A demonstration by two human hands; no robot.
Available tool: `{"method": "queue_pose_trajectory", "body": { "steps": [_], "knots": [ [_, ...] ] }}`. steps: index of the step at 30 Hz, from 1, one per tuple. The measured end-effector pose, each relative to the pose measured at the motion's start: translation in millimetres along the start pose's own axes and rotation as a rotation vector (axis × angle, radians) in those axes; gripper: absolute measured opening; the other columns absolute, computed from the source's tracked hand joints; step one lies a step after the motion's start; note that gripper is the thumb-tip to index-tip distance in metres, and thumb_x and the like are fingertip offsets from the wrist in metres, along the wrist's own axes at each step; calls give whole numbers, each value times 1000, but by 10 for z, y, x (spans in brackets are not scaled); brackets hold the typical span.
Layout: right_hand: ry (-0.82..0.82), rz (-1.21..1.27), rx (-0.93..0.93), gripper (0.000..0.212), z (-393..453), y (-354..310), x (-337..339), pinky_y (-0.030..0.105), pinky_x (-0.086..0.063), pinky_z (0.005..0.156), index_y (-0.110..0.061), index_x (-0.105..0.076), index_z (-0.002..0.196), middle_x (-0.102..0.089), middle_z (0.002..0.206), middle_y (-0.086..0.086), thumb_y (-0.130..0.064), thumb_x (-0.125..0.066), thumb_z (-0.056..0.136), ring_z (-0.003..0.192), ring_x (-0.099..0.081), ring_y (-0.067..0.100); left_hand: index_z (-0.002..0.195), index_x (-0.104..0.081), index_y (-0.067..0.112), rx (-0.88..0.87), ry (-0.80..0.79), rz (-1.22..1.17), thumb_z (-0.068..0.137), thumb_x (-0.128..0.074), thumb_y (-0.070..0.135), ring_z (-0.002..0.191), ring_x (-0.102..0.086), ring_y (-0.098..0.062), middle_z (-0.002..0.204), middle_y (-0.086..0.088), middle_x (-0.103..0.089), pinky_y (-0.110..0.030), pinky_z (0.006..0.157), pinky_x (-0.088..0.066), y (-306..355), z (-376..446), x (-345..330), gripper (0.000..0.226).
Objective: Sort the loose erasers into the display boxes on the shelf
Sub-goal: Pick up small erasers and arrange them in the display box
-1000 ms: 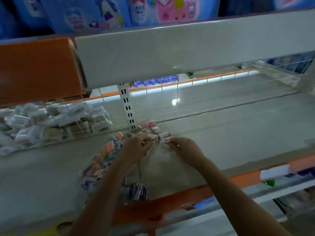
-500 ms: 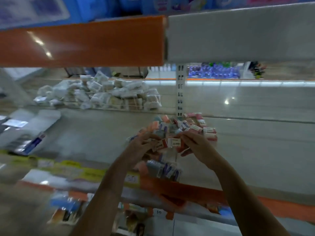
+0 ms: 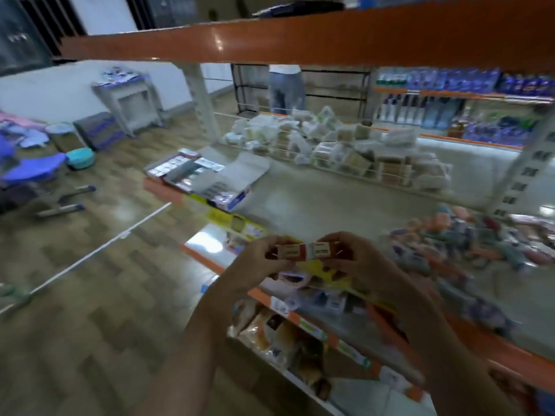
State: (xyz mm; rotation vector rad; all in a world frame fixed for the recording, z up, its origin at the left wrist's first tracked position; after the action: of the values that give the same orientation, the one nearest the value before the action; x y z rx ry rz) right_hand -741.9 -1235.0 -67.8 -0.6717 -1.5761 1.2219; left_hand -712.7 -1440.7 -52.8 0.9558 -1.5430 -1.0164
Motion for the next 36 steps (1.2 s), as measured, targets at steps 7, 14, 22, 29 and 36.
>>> {"method": "queue_pose_trajectory", "body": {
  "steps": [7, 14, 22, 29, 36],
  "knots": [
    [11, -99, 51, 29, 564, -472, -991, 5, -43, 53, -27, -55, 99, -61, 80, -14, -9, -69, 81, 65, -59, 3, 103, -64, 29, -45, 106, 171, 78, -72, 10, 72, -58, -2, 94, 5, -65, -12, 56, -41, -372, -122, 1149, 33],
    [-29, -110, 137, 32, 1276, -799, -1636, 1, -39, 51, -21, -56, 102, -60, 83, -10, 0, -67, 81, 59, -57, -7, 94, -62, 34, -80, 209, 257, 79, -73, 11, 71, -55, -1, 87, 14, -62, -8, 64, -41, -691, 57, 1994, 29],
    [-42, -109, 219, 34, 2581, -1059, -1996, 29, -55, 62, -20, -58, 98, -62, 91, 2, 4, -65, 77, 80, -61, 18, 99, -64, 34, -138, 267, 277, 78, -74, 16, 76, -56, 1, 96, 11, -65, -17, 74, -48, -849, 820, 3086, 29],
    [-25, -126, 173, 31, 3572, -1290, -2010, 21, -50, 58, -15, -54, 102, -60, 86, -3, 2, -63, 78, 73, -58, 12, 91, -58, 40, -191, 270, 337, 77, -74, 8, 74, -53, -1, 90, 14, -58, -16, 71, -44, -815, 1736, 3756, 38],
    [-14, -345, 104, 29, 4278, -1299, -2166, 23, -48, 74, -24, -51, 101, -58, 92, -10, -9, -65, 80, 86, -57, 8, 93, -55, 47, -270, 217, 423, 73, -73, 29, 79, -55, 2, 90, 19, -59, -24, 71, -46, -1041, 2446, 4255, 32]
  ]
}}
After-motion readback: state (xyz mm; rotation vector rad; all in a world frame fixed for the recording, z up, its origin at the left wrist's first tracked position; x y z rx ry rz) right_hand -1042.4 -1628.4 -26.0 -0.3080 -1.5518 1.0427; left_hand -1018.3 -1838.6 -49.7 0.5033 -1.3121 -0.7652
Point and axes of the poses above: each hand's wrist, its own z-axis towards the middle knuckle, its own x-axis out of the back of the hand, y = z × x, the point moved 1 cm from there along z, towards the middle knuckle
